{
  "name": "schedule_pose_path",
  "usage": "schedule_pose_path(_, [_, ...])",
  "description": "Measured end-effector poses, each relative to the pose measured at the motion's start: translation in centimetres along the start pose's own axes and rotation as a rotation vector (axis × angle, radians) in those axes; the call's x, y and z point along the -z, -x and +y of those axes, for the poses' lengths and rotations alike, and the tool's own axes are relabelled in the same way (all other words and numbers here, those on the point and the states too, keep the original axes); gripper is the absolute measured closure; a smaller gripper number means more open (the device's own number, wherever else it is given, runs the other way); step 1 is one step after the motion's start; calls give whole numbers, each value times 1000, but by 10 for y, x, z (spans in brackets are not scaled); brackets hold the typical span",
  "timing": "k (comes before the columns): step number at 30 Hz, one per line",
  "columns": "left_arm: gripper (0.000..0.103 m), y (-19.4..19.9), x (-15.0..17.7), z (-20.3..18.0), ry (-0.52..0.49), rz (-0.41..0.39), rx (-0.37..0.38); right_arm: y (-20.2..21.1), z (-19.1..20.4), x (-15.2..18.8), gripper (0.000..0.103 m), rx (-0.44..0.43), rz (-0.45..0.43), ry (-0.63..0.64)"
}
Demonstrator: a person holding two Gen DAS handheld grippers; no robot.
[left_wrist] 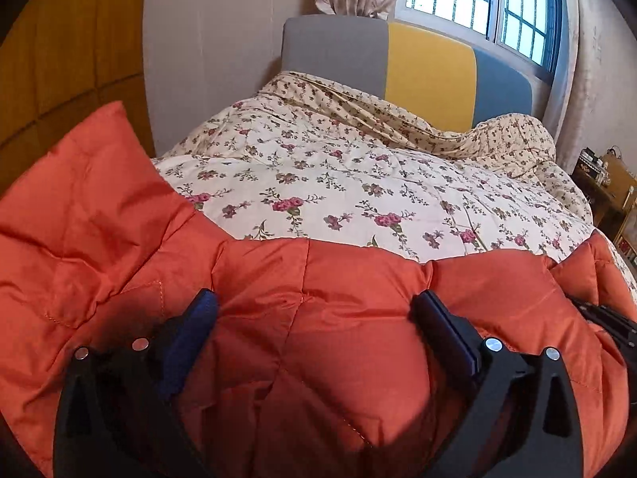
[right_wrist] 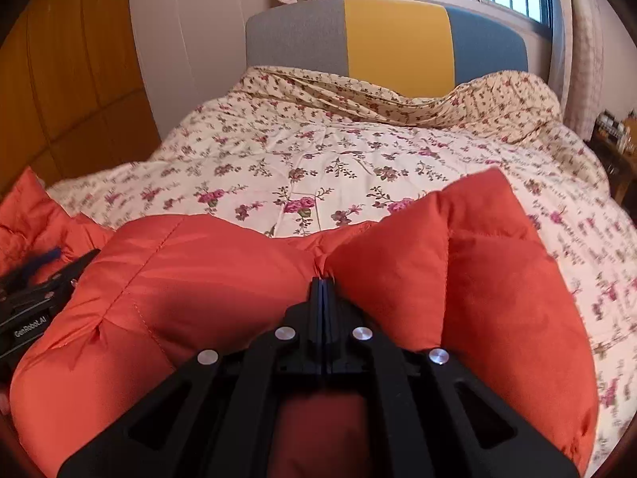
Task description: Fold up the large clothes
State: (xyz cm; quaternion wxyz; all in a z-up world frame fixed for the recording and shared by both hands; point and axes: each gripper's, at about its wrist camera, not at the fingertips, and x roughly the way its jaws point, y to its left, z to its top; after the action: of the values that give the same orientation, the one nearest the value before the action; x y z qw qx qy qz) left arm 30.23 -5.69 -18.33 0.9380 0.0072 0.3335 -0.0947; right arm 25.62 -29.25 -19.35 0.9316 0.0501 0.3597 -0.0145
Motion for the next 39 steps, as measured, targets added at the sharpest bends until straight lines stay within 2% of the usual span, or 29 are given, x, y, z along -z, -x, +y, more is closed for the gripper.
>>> schedule_pose_path(1, [4,-1,1,0,-1,2,-2,4,5,-3,99,29,8,20])
schedule_pose_path(2, [4,-1,1,-2,-4,3,-5,12,8,-6,91,44,3,22])
schedule_pose_path(3, [4,-1,1,-2,-6,4,-8,21,10,-9,79,27,-18,6])
schedule_pose_path(5, [4,0,2,-2,-8,7,-12,47,19,-18,66,-55,-83,-47])
schedule_pose_path(7, [4,-1,1,-2,-8,8,-13,58,35,-26,66,-77,-117,-37])
schedule_pose_path(8, [4,-1,1,-2,-8,8,-12,59,44,-30,70,-90,-115,-21])
schedule_pose_path(10, [4,-1,2,-2,-7,6,-10,47,58,-33,70,-86,-74,3])
schedule_pose_path(12, [4,1,2,-2,-7,4,-11,23,67,-25,70,-37,-19,25])
schedule_pose_path(17, [3,6,3,2,7,-10,7,5,64,-1,70,-31,-74,-8])
schedule_pose_path(22, [3,5,3,2,10,-17,12,-9,68,1,69,4,-48,16])
schedule_pose_path(26, [3,4,3,0,1,-8,-1,-6,62,-1,66,-27,-29,1])
schedule_pose_path(28, [3,6,3,0,0,-2,3,5,59,-3,53,-43,-12,-4])
schedule_pose_path(29, [3,9,3,0,-5,5,7,17,58,-1,39,-49,-19,-10])
schedule_pose_path(30, [3,13,3,0,-12,8,11,28,57,0,36,-61,-32,-15])
schedule_pose_path(33, [3,40,12,4,-19,-2,32,64,61,12,36,-83,-68,-4])
schedule_pose_path(36, [3,77,29,18,18,-46,67,96,67,32,36,-122,-72,4])
schedule_pose_path(37, [3,89,36,24,33,-62,57,105,69,39,36,-137,-70,1])
schedule_pose_path(39, [3,107,48,33,57,-83,43,121,70,55,45,-164,-60,-3])
